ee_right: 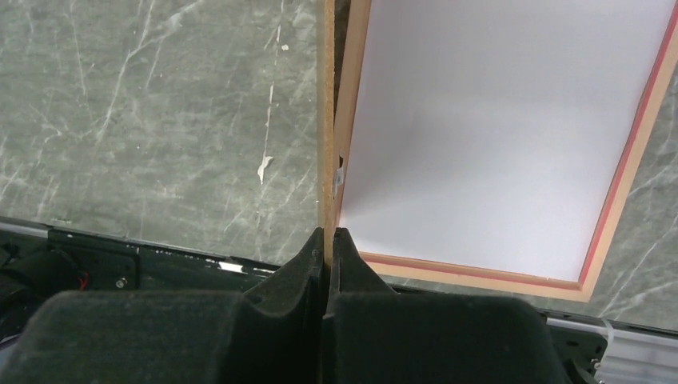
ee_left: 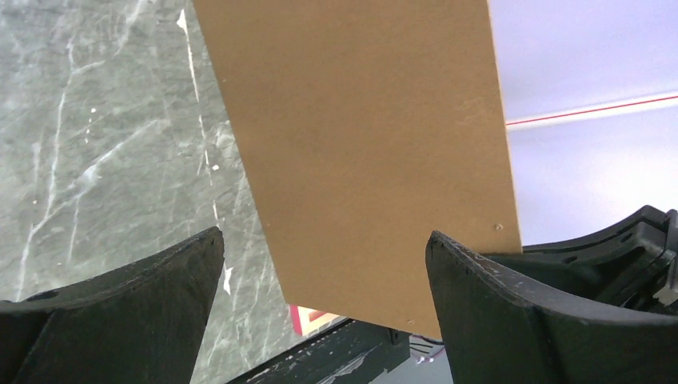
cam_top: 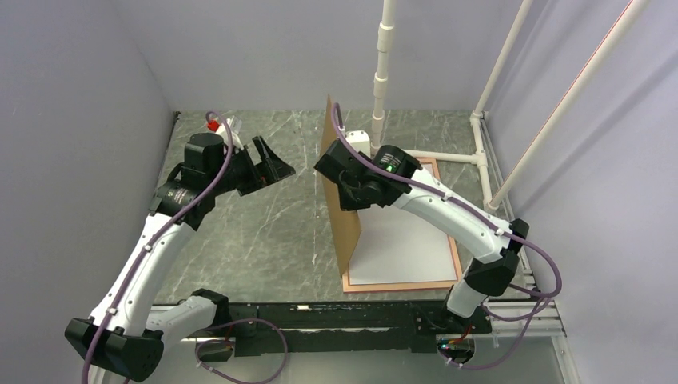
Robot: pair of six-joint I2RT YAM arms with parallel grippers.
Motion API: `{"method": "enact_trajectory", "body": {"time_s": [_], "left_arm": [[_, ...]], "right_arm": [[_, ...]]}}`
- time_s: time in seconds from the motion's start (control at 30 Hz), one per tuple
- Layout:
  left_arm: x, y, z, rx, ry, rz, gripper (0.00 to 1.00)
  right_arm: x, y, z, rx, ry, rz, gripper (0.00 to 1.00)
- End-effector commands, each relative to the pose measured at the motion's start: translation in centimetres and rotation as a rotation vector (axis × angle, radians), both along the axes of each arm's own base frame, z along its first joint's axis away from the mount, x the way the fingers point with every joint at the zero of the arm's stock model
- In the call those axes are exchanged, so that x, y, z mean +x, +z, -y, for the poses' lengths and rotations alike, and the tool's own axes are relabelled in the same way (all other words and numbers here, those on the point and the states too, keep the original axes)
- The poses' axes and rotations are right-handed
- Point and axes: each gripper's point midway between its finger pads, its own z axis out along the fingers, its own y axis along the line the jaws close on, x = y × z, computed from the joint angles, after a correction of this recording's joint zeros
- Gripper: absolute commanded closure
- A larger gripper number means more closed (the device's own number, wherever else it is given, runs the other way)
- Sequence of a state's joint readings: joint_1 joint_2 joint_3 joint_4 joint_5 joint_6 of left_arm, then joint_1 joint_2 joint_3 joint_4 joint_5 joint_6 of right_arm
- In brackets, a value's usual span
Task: Put the photo into the frame
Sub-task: Turn over the photo frame item at the center of the board.
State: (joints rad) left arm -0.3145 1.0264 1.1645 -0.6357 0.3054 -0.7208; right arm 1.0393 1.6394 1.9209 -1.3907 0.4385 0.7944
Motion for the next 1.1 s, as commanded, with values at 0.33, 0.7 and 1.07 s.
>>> {"method": "enact_trajectory", "body": {"time_s": [0.33, 0.7, 1.07], "left_arm": [[-0.1, 2.0, 2.2, -0.104, -0.073, 0.060, 0.00], [-0.5, 2.2, 4.0, -0.181, -0.169, 0.058, 0.01], [-0.8, 2.2, 4.4, -0.167, -0.203, 0.059, 0.01]], "right_arm": [[-0.6, 0.3, -2.6, -0.037, 0.126, 0.052, 0.60], [-2.4, 3.4, -6.3, 0.274, 0.271, 0.082, 0.28], [-3.7, 4.0, -8.2, 0.402, 0.386, 0.089, 0.17]]}}
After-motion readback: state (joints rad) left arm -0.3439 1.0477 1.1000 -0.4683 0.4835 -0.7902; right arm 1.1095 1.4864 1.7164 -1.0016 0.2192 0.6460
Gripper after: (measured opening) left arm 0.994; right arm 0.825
